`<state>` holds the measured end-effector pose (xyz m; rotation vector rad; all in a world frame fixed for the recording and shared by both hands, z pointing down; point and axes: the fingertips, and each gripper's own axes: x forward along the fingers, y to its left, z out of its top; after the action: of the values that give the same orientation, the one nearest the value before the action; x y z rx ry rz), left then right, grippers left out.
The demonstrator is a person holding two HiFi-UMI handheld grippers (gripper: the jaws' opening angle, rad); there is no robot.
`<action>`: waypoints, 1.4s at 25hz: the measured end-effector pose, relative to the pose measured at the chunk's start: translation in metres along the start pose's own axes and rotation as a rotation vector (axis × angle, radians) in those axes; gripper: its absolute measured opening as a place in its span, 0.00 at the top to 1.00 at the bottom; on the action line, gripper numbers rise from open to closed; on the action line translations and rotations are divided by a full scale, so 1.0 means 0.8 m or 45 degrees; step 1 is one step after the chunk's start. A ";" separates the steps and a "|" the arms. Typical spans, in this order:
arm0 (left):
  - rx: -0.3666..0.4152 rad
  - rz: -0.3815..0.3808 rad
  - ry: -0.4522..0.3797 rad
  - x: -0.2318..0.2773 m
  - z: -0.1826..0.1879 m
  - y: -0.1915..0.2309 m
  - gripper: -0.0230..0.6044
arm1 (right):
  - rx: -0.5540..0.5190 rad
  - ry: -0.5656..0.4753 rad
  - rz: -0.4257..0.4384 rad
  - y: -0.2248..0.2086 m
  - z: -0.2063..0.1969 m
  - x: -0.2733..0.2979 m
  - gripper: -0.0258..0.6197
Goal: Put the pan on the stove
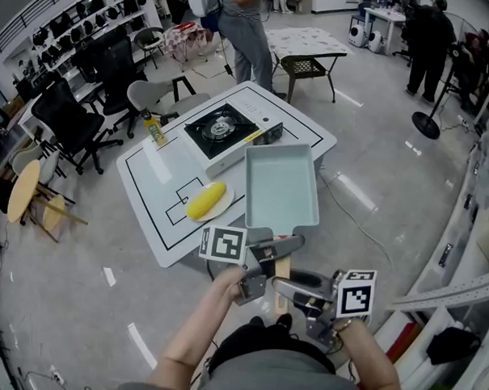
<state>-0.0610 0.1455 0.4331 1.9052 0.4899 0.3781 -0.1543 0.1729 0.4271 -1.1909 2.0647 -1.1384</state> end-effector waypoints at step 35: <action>0.022 0.032 -0.068 0.088 0.270 0.109 0.67 | 0.013 0.013 0.022 -0.158 0.248 0.065 0.70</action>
<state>0.1167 -0.0205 0.4368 1.9349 0.4356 0.3395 0.0241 0.0116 0.4292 -1.1628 2.0699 -1.1481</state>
